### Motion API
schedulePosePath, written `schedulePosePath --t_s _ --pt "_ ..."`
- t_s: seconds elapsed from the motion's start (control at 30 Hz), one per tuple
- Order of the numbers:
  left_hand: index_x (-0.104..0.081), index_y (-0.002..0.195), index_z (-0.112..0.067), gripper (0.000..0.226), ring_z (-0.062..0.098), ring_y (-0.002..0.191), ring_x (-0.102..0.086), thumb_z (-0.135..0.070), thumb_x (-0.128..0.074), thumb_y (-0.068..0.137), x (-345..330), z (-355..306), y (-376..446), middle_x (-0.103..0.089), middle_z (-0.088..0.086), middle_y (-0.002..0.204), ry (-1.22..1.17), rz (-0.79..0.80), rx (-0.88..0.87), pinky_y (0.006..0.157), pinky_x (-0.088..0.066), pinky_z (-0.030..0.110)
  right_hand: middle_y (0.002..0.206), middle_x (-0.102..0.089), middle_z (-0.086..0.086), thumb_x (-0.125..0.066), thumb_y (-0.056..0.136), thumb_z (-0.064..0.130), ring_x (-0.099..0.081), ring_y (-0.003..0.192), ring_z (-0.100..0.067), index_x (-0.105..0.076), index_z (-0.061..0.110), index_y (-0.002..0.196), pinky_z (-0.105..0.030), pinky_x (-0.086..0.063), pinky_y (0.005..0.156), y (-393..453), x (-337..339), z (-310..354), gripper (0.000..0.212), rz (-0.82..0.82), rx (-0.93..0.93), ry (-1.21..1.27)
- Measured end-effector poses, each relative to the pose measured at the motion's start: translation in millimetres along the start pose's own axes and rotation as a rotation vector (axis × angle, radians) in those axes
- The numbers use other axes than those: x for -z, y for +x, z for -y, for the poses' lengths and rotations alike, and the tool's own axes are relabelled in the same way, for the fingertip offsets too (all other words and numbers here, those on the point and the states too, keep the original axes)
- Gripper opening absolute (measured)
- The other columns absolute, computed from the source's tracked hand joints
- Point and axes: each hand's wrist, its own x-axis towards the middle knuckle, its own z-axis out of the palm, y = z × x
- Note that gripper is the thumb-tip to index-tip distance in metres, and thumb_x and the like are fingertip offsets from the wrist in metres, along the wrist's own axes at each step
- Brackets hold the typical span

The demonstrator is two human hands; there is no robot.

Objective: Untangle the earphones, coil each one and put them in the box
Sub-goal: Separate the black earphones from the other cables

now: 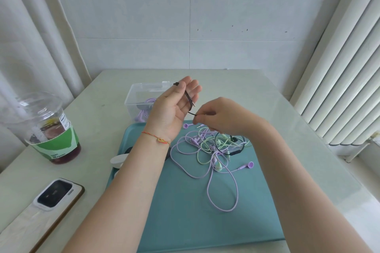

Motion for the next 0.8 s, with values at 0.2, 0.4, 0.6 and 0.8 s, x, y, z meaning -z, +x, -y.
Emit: schedulePosePath --t_s 0.2,0.4,0.6,0.8 --pt "-0.070 0.095 -0.008 0.015 0.014 0.076 -0.071 -0.008 -0.055 0.096 5 12 0 -0.075 0.003 0.079 0.480 -0.017 -0.033 0.075 -0.055 0.021 0.057 -0.050 0.009 -0.066 0.086 0.029 -0.041 0.045 -0.004 -0.071 0.022 0.078 -0.017 -0.033 0.049 -4 11 -3 0.011 -0.081 0.027 -0.099" --pt "-0.063 0.080 -0.004 0.033 0.013 0.047 -0.039 -0.016 -0.042 0.103 -2 8 -6 -0.043 0.000 0.054 0.622 0.186 0.203 0.057 -0.050 0.026 0.058 -0.057 0.010 -0.065 0.084 0.022 -0.045 0.052 -0.003 -0.072 0.021 0.078 -0.016 -0.035 0.050 -6 23 -8 0.009 -0.290 0.061 0.036" --pt "-0.057 0.067 -0.013 0.035 0.008 0.039 -0.027 -0.029 -0.042 0.095 -8 -3 -9 -0.027 -0.007 0.050 0.220 0.320 0.445 0.045 -0.036 0.023 0.075 -0.059 -0.026 -0.061 0.091 0.019 -0.047 0.054 -0.019 -0.071 0.016 0.087 -0.013 -0.039 0.043 -1 18 -9 0.011 -0.364 0.105 0.218" --pt "-0.065 0.080 -0.008 0.029 0.010 0.046 -0.038 -0.021 -0.043 0.093 -9 -11 -7 -0.037 -0.004 0.055 -0.223 0.285 0.330 0.051 -0.043 0.023 0.044 -0.043 0.007 -0.048 0.090 0.012 -0.034 0.043 -0.010 -0.051 0.010 0.063 -0.027 -0.033 0.049 7 -4 -8 0.028 -0.205 0.019 0.123"
